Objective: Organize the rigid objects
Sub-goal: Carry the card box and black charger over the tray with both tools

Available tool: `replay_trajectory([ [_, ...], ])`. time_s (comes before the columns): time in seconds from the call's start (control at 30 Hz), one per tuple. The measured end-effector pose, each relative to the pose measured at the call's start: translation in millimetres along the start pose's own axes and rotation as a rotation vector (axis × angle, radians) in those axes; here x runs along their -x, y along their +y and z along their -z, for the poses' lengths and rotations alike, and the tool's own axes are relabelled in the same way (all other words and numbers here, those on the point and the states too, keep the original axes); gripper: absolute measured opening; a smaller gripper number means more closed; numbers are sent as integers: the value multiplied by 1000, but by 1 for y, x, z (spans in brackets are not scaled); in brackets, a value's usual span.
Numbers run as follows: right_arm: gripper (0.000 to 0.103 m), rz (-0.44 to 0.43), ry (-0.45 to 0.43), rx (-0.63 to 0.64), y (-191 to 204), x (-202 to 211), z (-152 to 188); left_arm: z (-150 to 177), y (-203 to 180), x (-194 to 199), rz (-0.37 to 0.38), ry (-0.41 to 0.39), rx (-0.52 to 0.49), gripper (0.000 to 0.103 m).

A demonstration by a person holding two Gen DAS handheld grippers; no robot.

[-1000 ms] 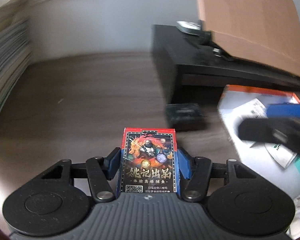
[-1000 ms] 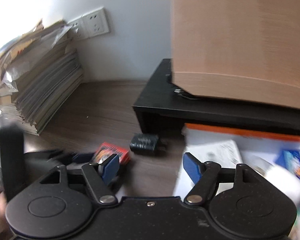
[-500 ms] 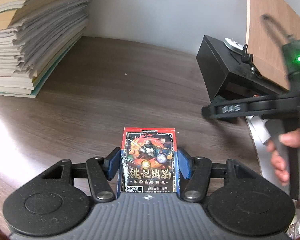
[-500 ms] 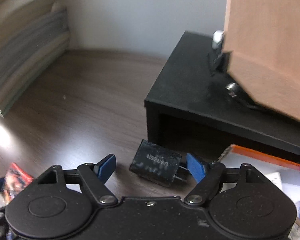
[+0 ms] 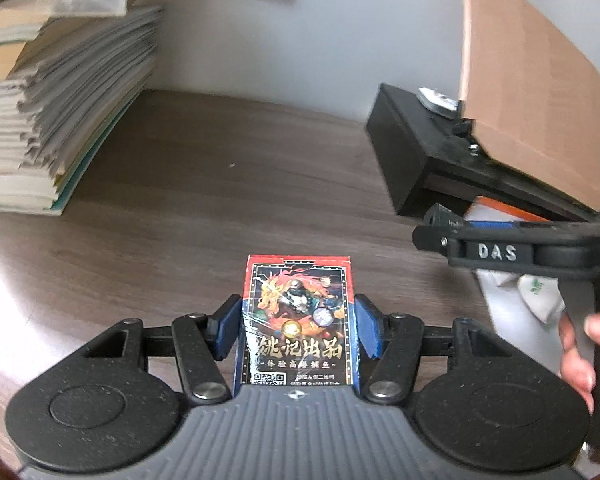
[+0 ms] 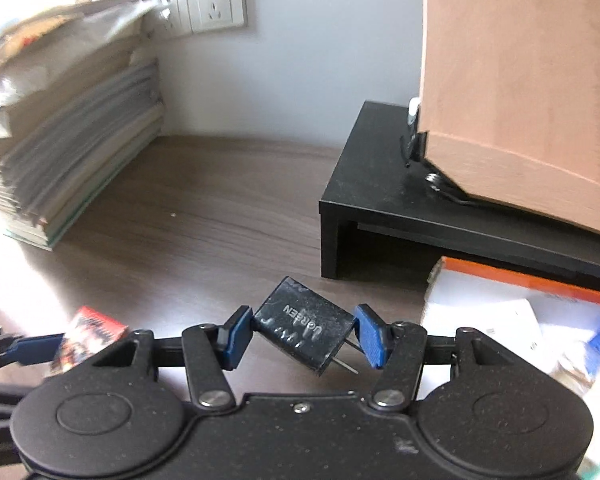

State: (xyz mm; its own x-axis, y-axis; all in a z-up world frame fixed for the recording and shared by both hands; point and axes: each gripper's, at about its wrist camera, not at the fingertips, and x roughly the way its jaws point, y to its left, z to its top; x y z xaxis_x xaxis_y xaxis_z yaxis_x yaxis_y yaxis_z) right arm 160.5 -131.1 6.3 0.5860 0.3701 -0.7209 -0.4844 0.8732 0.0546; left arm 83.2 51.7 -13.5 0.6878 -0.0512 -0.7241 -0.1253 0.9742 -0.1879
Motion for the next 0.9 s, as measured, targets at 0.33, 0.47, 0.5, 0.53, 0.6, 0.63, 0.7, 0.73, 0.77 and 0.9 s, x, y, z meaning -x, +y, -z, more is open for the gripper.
replay_trajectory([
  [0.33,68,102,-85,-83,3,87,36,10,-26,28,138,-16,-87,59],
  [0.47,68,147,-107,-118,-8,121,51,19,-49,41,181,-12,-126,59],
  [0.5,68,159,-115,-122,-11,131,56,22,-57,44,193,-14,-132,59],
  [0.53,68,170,-120,-125,-15,139,60,25,-64,48,201,-16,-136,59],
  [0.6,68,188,-134,-137,-26,154,69,30,-78,55,213,-24,-147,59],
  [0.63,68,196,-141,-143,-32,162,74,34,-84,59,219,-28,-151,59],
  [0.7,68,214,-156,-149,-47,178,85,41,-100,63,227,-35,-156,59],
  [0.73,68,222,-162,-147,-54,184,91,44,-108,65,229,-39,-154,59],
  [0.77,68,228,-165,-147,-62,188,96,47,-117,65,228,-44,-149,60],
  [0.9,68,247,-167,-165,-98,206,119,61,-152,67,219,-41,-122,60],
])
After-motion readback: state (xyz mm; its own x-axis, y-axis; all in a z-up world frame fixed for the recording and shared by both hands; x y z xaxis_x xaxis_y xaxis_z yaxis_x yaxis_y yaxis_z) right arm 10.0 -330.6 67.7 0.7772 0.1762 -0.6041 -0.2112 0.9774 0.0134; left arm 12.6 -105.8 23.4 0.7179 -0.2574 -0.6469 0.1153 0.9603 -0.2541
